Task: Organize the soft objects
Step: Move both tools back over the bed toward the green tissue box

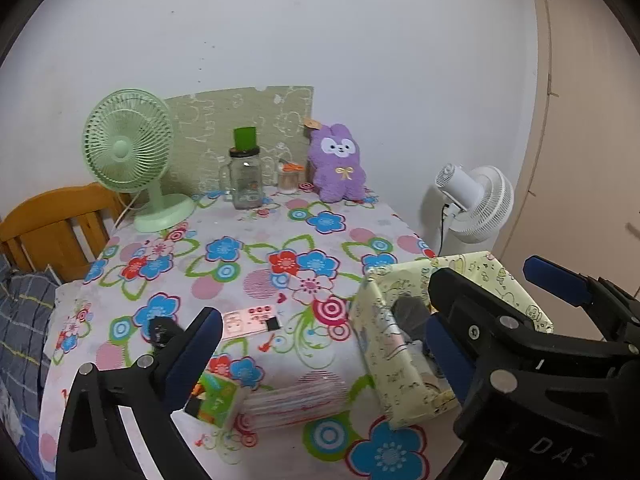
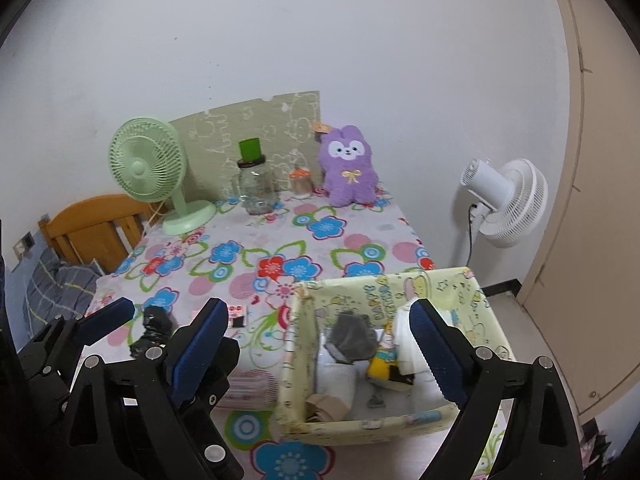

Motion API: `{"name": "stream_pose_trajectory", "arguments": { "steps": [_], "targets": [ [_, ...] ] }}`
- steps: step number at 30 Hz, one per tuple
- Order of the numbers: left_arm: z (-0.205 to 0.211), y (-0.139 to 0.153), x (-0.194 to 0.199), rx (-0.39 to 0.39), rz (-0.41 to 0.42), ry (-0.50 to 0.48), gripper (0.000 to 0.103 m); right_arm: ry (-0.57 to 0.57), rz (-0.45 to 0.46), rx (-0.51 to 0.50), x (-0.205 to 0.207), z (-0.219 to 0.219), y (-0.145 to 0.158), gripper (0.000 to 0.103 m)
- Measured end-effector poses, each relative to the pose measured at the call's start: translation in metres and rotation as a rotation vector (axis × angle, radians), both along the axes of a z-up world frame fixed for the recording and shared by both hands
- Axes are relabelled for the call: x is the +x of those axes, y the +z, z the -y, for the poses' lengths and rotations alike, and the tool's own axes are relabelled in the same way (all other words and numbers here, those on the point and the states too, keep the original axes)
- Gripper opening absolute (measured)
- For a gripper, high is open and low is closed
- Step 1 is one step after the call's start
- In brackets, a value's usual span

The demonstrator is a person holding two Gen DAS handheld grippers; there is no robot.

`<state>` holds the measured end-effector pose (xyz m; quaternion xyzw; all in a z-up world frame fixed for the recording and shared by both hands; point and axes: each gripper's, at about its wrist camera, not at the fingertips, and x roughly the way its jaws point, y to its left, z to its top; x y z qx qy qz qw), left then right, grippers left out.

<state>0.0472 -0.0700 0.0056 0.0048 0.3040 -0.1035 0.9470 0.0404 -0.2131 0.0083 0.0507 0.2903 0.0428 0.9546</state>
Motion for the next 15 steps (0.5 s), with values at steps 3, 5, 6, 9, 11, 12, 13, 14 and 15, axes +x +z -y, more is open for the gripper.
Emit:
{"name": "stream_pose_trajectory", "arguments": {
  "steps": [3, 5, 6, 9, 11, 12, 13, 14, 15],
  "targets": [
    [-0.010, 0.001, -0.002, -0.001, 0.005, 0.015, 0.103, 0.011, 0.006, -0.001, -0.002, -0.009, 0.003, 0.094],
    [-0.016, 0.002, -0.003, -0.001, 0.008, 0.025, 0.103, 0.021, 0.008, -0.003, -0.002, -0.016, 0.004, 0.094],
    [-0.020, 0.002, -0.004, 0.000, 0.010, 0.031, 0.103, 0.025, 0.009, -0.003, -0.002, -0.019, 0.005, 0.094],
    [-0.028, 0.003, -0.005, 0.008, 0.015, 0.050, 0.103, 0.039, 0.009, -0.002, -0.002, -0.029, 0.005, 0.094],
    [-0.034, 0.003, -0.006, 0.014, 0.016, 0.061, 0.103, 0.050, 0.009, -0.001, -0.002, -0.035, 0.006, 0.094],
    [-0.038, 0.004, -0.006, 0.017, 0.019, 0.067, 0.103, 0.055, 0.008, 0.000, -0.002, -0.037, 0.006, 0.094],
    [-0.040, 0.004, -0.006, 0.019, 0.020, 0.072, 0.103, 0.060, 0.009, 0.001, -0.001, -0.041, 0.006, 0.094],
    [-0.043, 0.003, -0.006, 0.021, 0.019, 0.077, 0.103, 0.064, 0.009, 0.001, -0.001, -0.043, 0.006, 0.094],
    [-0.045, 0.003, -0.006, 0.022, 0.019, 0.080, 0.103, 0.068, 0.008, 0.002, -0.001, -0.046, 0.006, 0.094]
  ]
}}
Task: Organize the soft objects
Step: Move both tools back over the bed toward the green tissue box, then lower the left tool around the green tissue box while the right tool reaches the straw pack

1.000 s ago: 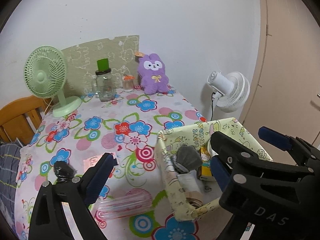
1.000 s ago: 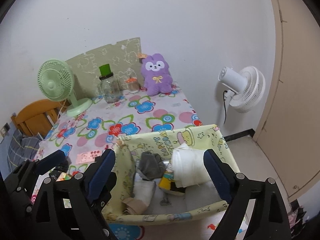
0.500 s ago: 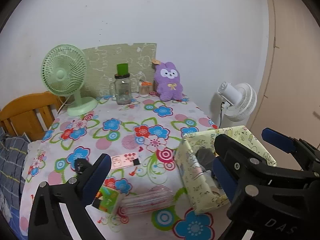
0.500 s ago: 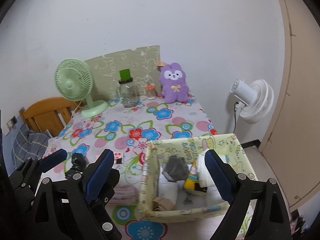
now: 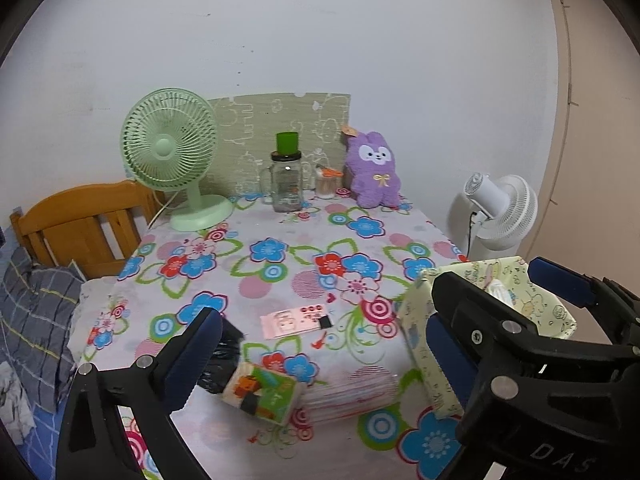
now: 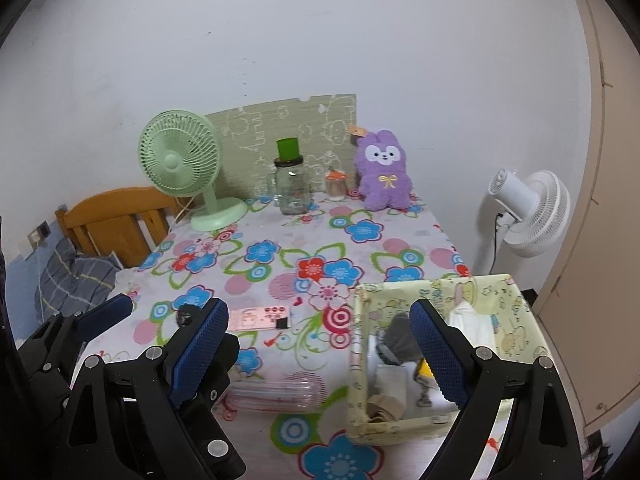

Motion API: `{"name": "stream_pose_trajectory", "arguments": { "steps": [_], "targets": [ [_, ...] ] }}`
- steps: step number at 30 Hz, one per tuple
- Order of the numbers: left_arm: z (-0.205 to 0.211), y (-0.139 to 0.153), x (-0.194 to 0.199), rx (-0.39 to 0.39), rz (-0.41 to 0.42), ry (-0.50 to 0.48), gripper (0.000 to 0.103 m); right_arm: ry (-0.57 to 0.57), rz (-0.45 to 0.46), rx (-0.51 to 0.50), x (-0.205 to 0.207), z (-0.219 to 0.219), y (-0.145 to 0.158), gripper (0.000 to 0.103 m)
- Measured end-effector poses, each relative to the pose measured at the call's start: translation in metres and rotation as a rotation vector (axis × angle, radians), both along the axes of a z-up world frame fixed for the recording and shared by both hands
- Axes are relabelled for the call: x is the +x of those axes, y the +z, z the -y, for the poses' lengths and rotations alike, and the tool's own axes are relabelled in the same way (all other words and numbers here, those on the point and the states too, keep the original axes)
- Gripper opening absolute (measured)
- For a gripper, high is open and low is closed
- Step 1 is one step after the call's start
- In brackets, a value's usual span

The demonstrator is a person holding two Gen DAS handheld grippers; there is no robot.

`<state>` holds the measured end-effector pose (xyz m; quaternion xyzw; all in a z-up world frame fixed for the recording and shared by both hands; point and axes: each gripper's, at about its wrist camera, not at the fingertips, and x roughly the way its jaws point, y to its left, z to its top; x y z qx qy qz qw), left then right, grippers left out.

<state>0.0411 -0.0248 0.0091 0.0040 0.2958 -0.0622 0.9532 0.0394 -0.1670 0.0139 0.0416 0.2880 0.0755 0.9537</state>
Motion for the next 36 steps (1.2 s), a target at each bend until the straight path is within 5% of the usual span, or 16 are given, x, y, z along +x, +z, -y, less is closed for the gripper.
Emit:
{"name": "stream_pose_trajectory", "arguments": {
  "steps": [16, 36],
  "targets": [
    [-0.034, -0.018, 0.010, 0.034, -0.040, 0.051, 0.102, 0.044, -0.039, -0.007, 0.016, -0.040, -0.015, 0.094],
    [-0.053, -0.071, 0.019, 0.046, -0.157, 0.065, 0.102, 0.114, -0.163, 0.004, 0.029, -0.070, -0.069, 0.094]
  ]
}}
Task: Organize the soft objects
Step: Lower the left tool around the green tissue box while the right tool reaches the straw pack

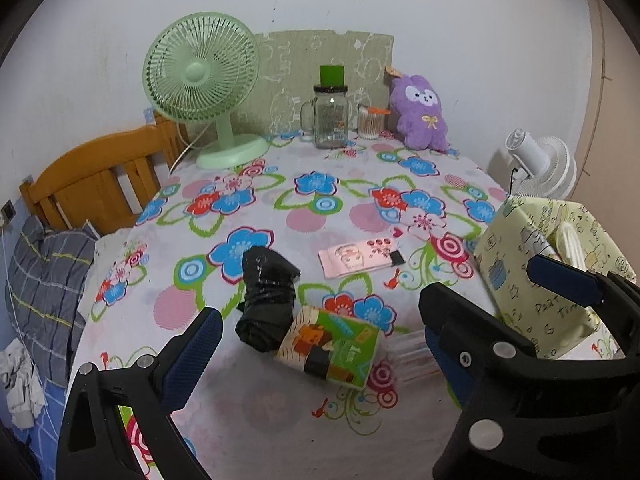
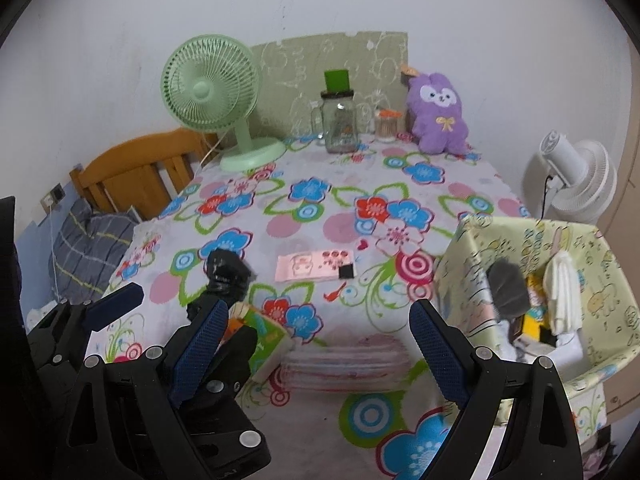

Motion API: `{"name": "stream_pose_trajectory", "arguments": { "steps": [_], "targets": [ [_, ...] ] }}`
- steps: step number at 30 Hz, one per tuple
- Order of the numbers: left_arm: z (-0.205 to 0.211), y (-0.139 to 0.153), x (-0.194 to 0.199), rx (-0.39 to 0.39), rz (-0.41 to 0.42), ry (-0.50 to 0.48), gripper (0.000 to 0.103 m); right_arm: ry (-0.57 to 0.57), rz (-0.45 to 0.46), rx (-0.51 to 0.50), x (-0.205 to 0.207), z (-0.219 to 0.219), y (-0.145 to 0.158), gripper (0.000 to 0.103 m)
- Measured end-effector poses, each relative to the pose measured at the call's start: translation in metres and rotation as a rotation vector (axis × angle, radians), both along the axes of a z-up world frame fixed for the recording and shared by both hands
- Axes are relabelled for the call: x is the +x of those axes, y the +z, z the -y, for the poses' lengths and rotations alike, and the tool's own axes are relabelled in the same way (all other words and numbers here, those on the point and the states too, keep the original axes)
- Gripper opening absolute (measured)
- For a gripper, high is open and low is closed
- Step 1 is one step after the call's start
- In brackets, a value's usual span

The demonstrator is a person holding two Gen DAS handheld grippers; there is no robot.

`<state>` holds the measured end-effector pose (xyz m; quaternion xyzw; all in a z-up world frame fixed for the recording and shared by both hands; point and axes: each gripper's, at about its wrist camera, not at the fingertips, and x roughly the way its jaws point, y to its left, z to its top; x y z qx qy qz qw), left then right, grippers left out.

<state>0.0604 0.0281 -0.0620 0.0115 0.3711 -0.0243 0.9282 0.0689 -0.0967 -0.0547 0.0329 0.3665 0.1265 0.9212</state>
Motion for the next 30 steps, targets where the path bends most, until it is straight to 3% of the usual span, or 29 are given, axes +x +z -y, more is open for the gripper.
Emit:
{"name": "stream_pose_trajectory", "arguments": {
  "steps": [19, 30],
  "targets": [
    [-0.006, -0.054, 0.017, -0.027, -0.145, 0.023, 0.097, 0.033, -0.118, -0.032, 0.018, -0.014, -0.052, 0.094],
    [0.000, -0.072, 0.026, -0.044, -0.182, -0.005, 0.093, 0.002, -0.181, -0.042, 0.032, -0.011, -0.074, 0.094]
  ]
}}
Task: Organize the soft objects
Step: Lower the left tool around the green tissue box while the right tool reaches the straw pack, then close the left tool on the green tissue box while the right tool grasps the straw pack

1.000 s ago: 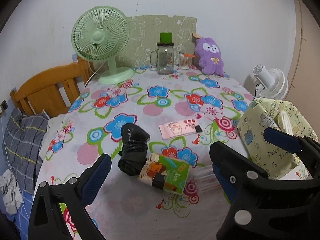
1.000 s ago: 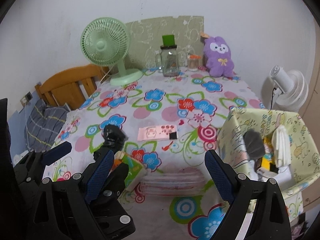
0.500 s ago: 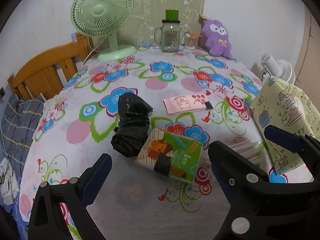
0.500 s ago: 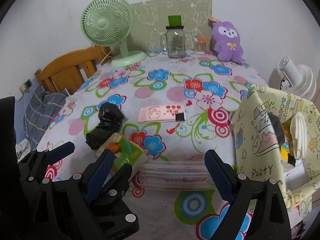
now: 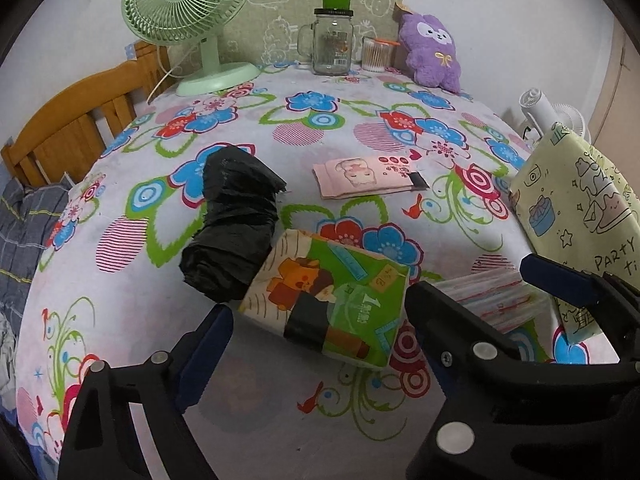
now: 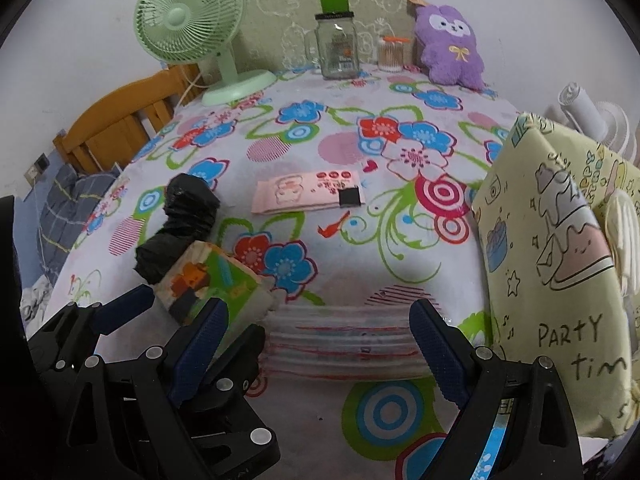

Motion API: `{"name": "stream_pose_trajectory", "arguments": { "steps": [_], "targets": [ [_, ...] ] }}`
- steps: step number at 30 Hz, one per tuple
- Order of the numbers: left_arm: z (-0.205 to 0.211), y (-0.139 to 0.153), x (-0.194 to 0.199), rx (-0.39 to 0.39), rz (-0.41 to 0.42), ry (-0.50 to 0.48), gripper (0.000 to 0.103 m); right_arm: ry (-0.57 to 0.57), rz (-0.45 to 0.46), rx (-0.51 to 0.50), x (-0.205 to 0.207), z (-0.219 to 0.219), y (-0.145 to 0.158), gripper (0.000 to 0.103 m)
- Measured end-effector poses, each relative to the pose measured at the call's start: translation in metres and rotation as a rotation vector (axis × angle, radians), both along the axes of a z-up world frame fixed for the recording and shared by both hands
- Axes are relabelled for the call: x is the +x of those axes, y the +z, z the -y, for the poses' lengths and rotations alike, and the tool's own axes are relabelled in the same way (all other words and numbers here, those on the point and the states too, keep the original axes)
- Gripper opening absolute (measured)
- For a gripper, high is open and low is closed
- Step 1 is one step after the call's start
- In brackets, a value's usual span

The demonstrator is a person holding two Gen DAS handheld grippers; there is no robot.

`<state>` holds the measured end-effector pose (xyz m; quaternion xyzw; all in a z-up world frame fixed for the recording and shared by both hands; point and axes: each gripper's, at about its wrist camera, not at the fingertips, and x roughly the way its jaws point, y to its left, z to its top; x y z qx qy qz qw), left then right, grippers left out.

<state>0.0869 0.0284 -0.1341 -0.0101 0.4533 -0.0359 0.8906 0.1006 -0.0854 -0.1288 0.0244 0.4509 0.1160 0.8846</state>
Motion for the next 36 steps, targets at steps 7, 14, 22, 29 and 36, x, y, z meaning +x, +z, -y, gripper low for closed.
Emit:
{"name": "stream_pose_trajectory", "arguments": {
  "steps": [7, 14, 22, 29, 36],
  "targets": [
    [0.001, -0.004, 0.002, -0.002, 0.009, -0.006, 0.079, -0.015, 0.008, -0.026, 0.002, 0.000, -0.003, 0.094],
    [-0.002, -0.004, -0.002, 0.000, 0.024, -0.008, 0.077, -0.006, -0.003, -0.035, 0.001, 0.000, -0.003, 0.094],
    [-0.008, -0.002, -0.016, 0.007, 0.023, -0.003, 0.076, 0.011, -0.004, -0.039, -0.008, -0.007, -0.003, 0.094],
    [-0.012, 0.000, -0.032, 0.013, 0.032, 0.021, 0.076, 0.038, 0.002, -0.034, -0.022, -0.010, 0.000, 0.094],
    [-0.008, -0.002, -0.045, 0.016, 0.030, 0.012, 0.076, 0.027, -0.005, -0.017, -0.035, -0.006, 0.001, 0.094]
  ]
}}
